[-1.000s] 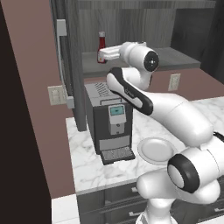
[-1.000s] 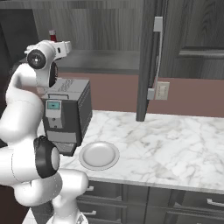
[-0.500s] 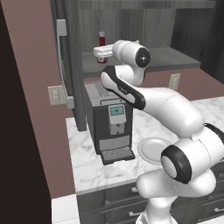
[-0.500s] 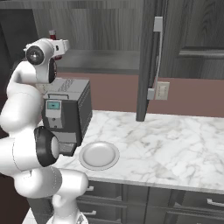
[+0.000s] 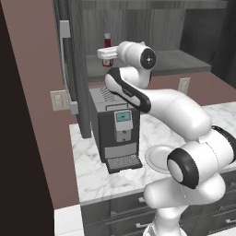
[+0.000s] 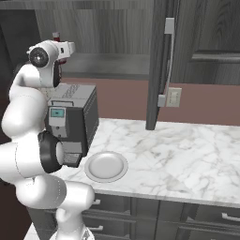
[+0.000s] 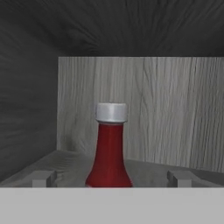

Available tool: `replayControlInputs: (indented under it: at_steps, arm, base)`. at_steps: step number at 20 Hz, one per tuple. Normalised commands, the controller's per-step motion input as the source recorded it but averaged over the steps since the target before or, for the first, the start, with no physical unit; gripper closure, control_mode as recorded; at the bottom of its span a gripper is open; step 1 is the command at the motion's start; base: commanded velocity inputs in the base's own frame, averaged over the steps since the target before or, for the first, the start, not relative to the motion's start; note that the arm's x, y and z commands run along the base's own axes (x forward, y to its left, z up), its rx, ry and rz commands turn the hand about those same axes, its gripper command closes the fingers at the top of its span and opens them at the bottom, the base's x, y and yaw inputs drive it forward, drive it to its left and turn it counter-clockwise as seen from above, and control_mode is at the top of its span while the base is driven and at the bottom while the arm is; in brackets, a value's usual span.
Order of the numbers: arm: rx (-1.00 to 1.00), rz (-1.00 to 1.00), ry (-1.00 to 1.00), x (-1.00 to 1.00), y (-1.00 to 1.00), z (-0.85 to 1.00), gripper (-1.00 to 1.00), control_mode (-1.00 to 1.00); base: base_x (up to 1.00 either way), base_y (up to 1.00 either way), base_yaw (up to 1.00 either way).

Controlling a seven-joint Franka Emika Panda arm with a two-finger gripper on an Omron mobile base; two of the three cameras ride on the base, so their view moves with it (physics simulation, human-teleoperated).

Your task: Move the hot dog bun to the plate on the dining table and place the condiment next to that plate. Then navigate to the fridge and take the sausage and place it on the plate as well.

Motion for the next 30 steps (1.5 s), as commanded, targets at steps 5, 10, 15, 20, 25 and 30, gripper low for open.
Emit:
replayControlInputs:
  at_steps: [5,10,15,20,25,30]
  arm:
    - [0.0,0.0,0.01,0.14,0.03,0.0,-1.0,-1.0]
    - [0.0,0.0,0.0,0.12,0.07,0.0,-1.0,-1.0]
    - [0.0,0.0,0.02,0.11,0.12,0.0,-1.0,-1.0]
    - [0.0,0.0,0.03,0.11,0.08,0.0,-1.0,-1.0]
    - [0.0,0.0,0.02,0.12,0.04,0.0,-1.0,-1.0]
    - [0.0,0.0,0.03,0.12,0.03,0.0,-1.0,-1.0]
  base:
    - [0.0,0.0,0.0]
    - [0.0,0.0,0.0]
    - [0.0,0.0,0.0]
    - [0.0,0.0,0.0]
    - [0.0,0.0,0.0]
    - [0.0,0.0,0.0]
